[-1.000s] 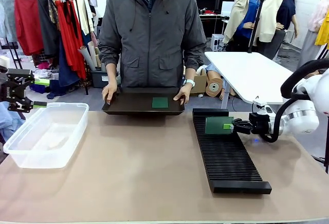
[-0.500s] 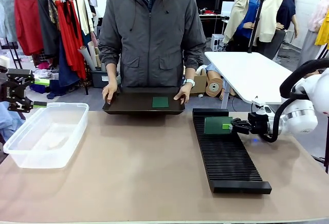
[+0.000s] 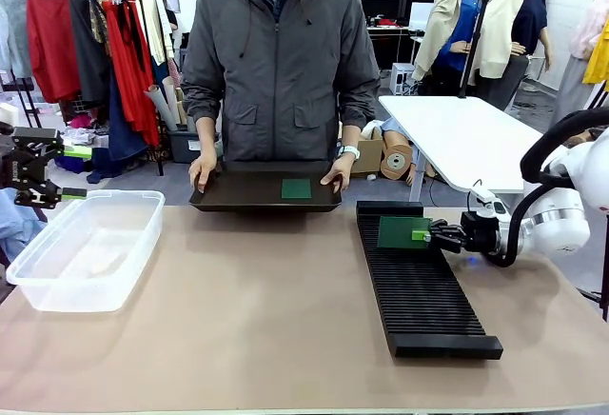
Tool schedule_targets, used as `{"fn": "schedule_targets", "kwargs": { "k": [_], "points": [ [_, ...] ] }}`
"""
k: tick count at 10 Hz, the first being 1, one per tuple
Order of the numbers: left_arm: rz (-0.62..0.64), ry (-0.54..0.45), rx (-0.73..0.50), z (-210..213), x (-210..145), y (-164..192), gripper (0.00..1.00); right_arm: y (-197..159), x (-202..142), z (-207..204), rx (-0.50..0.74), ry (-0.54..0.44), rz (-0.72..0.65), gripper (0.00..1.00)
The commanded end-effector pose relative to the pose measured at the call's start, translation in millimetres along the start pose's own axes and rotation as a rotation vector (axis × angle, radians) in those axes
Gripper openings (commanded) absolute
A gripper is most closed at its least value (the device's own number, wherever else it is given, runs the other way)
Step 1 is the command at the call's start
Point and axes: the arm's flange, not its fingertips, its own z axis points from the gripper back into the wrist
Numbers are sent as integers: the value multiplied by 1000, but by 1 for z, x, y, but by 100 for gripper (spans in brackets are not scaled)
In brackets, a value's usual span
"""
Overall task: Sort PCBs into racks and boxes based on the side picked up.
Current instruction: If the short side of the Blank PCB is picked up, insert it into the PCB Rack ; if the long side is picked up, place it in the Organizing box.
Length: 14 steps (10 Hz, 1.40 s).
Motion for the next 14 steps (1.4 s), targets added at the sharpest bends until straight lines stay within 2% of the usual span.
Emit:
{"fn": "schedule_targets", "kwargs": {
  "k": [1, 5, 13, 14],
  "points": [
    [-1, 3, -9, 1, 0, -1, 100, 0, -6, -5, -35, 76, 34, 0],
    [-1, 3, -9, 1, 0, -1, 100, -19, 2, -6, 12, 166, 15, 0],
    [-1, 3, -9, 1, 0, -1, 100, -16, -4, 0, -34, 110, 1, 0],
    [-1, 3, -9, 1, 0, -1, 100, -16, -1, 1, -27, 102, 3, 11]
  ]
}}
